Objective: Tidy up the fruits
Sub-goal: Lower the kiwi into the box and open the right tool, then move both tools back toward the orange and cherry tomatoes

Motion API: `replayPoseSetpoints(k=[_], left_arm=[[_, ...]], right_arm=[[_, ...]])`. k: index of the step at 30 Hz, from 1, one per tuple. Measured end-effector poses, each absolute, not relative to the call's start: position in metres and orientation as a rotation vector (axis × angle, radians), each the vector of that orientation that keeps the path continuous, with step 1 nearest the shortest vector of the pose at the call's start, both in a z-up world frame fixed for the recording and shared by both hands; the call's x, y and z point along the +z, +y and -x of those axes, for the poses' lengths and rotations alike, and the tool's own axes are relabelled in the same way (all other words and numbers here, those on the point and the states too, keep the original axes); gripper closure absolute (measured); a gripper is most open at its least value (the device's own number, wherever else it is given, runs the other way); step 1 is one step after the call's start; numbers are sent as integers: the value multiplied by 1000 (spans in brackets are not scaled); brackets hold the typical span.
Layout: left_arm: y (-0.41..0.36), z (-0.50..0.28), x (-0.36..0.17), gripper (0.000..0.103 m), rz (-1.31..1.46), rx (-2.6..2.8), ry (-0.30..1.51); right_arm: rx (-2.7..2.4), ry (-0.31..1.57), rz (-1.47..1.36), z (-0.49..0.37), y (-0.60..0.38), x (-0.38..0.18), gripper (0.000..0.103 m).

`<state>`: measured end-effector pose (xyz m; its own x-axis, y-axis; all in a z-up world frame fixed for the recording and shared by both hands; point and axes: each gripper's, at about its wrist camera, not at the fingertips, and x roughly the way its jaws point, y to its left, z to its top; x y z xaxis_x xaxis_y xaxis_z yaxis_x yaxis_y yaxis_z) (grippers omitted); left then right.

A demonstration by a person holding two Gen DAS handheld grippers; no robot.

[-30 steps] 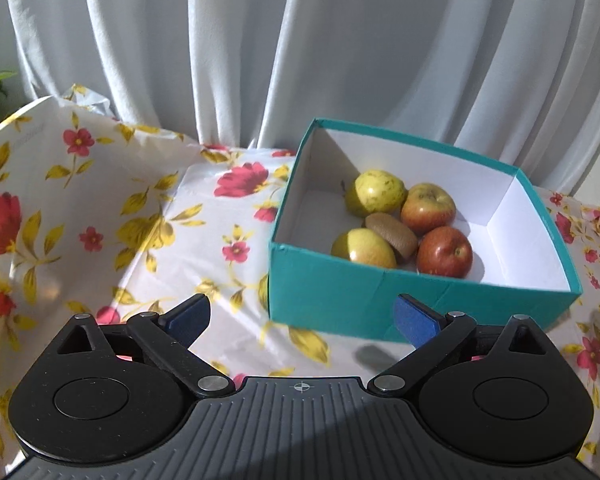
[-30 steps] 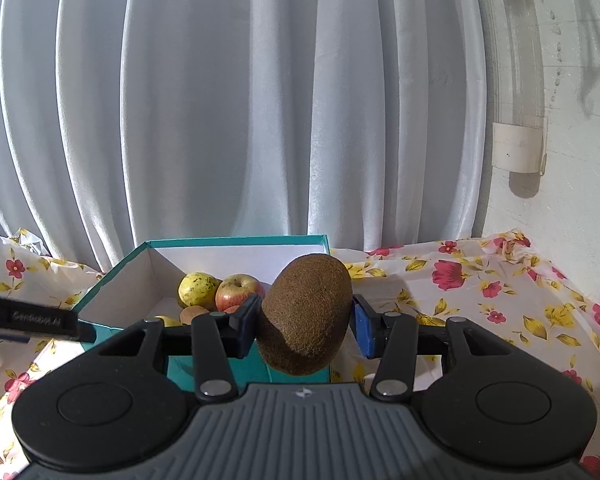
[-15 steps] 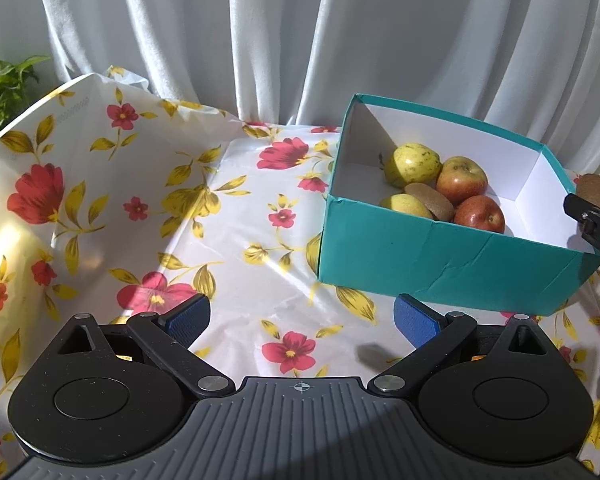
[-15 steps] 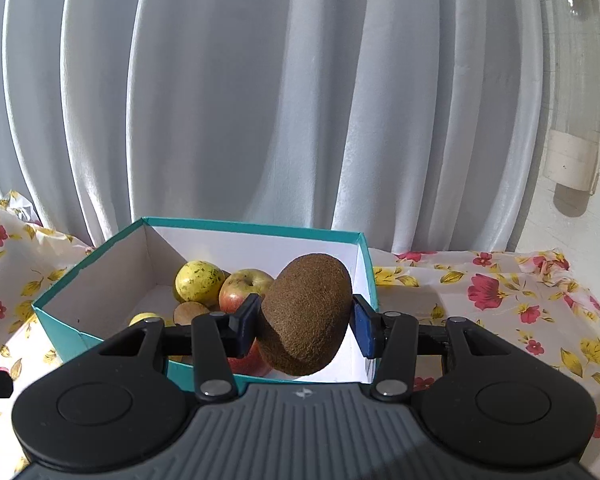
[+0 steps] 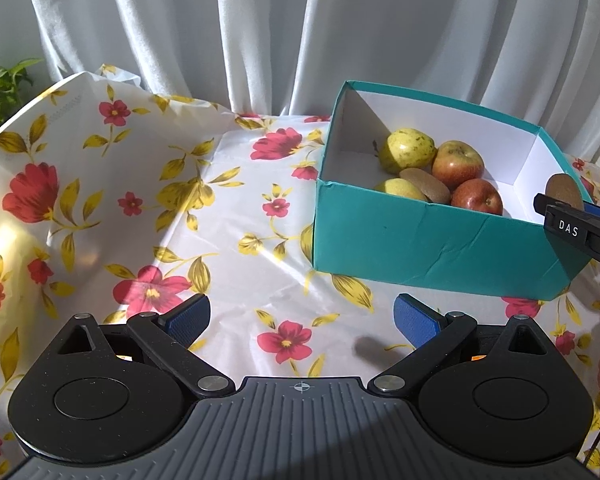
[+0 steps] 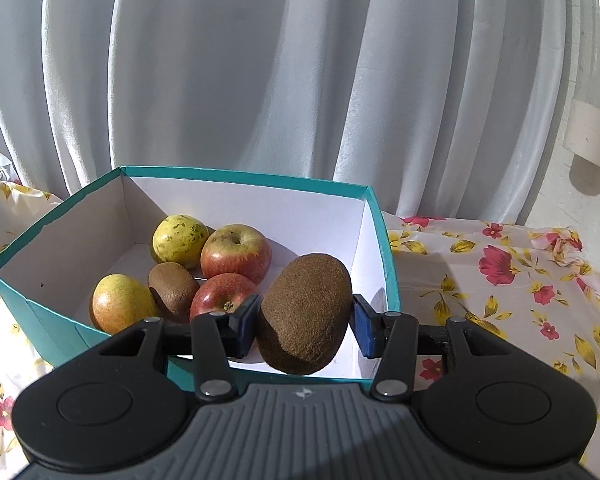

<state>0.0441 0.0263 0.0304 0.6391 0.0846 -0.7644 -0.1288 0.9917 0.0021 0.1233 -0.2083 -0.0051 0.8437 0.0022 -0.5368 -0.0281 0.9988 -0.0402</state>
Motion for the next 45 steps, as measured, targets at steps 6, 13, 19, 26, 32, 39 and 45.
replayPoseSetpoints(k=[6,13,19,26,32,39,45], left_arm=[[24,-45,28,2,48,111,878],[23,-44,27,2,42,105,882],[23,-43,25,2,39,101,887],[13,-31,11,2,-8,42,842],[-11,-20,1,2,-57,-70,770],[-51,-16,-15,2,-140,-167,747],[-70,-16,-19,2,-157,-212,750]], right_arm=[[18,574,50,-124,-207,-4,56],[24,564,55,-123,-209,0,44],[22,537,34,-115,-214,8,34],[0,412,-11,-55,-219,31,11],[-51,436,-95,-4,-232,18,10],[-72,440,-112,19,-243,10,10],[-87,461,-107,27,-248,6,10]])
